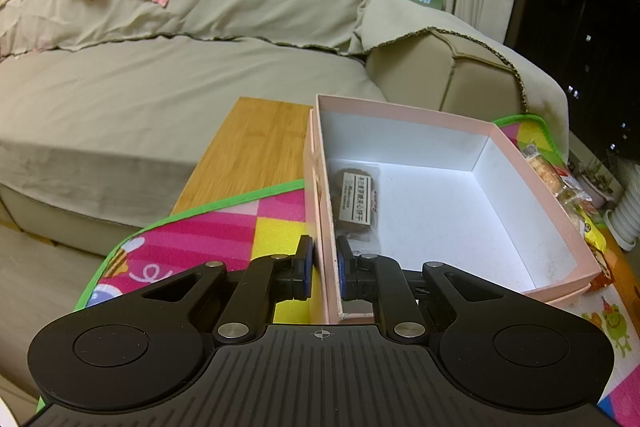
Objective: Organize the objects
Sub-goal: 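Carry the hawthorn packet into the pink box and open the right tool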
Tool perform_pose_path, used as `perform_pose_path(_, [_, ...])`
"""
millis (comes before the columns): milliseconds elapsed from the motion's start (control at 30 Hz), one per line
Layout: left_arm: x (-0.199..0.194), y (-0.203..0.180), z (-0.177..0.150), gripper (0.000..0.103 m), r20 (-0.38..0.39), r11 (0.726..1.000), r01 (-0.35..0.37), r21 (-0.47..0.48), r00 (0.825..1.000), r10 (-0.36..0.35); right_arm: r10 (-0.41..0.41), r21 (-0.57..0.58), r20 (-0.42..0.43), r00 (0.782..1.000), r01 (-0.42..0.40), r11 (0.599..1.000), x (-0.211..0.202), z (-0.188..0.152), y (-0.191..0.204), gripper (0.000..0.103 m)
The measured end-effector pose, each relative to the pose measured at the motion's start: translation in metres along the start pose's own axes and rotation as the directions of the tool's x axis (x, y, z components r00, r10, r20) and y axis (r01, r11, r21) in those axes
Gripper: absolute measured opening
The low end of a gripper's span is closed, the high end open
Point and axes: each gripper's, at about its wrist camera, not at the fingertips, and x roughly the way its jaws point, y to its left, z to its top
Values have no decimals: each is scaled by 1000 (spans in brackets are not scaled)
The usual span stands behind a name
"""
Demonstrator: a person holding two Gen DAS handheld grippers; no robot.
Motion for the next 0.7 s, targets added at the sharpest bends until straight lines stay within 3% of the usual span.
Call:
perform_pose_path(133, [0, 0, 0, 14, -1, 1000, -1, 2, 1000, 1, 48, 53, 81, 996, -52, 997, 25, 48, 9, 32])
perform_pose_path(200, [0, 0, 0, 14, -3, 1000, -2, 2, 1000, 2, 46, 69, 112, 993, -54, 996, 47, 68, 15, 36])
perform_pose_path(300, [0, 0, 0, 14, -3, 1000, -4, 3, 1000, 4, 103, 119, 94, 990, -114, 986, 78, 81, 16, 36])
perform_pose_path(400, [0, 0, 0, 13, -3, 1000, -5, 3, 1000, 5, 88, 125, 68, 994, -96, 988, 92, 73, 11, 37])
perform_pose_path(700, [1, -2, 0, 13, -7, 1000, -10, 6, 1000, 10, -104, 92, 27, 994, 101, 991, 67, 3, -37, 51])
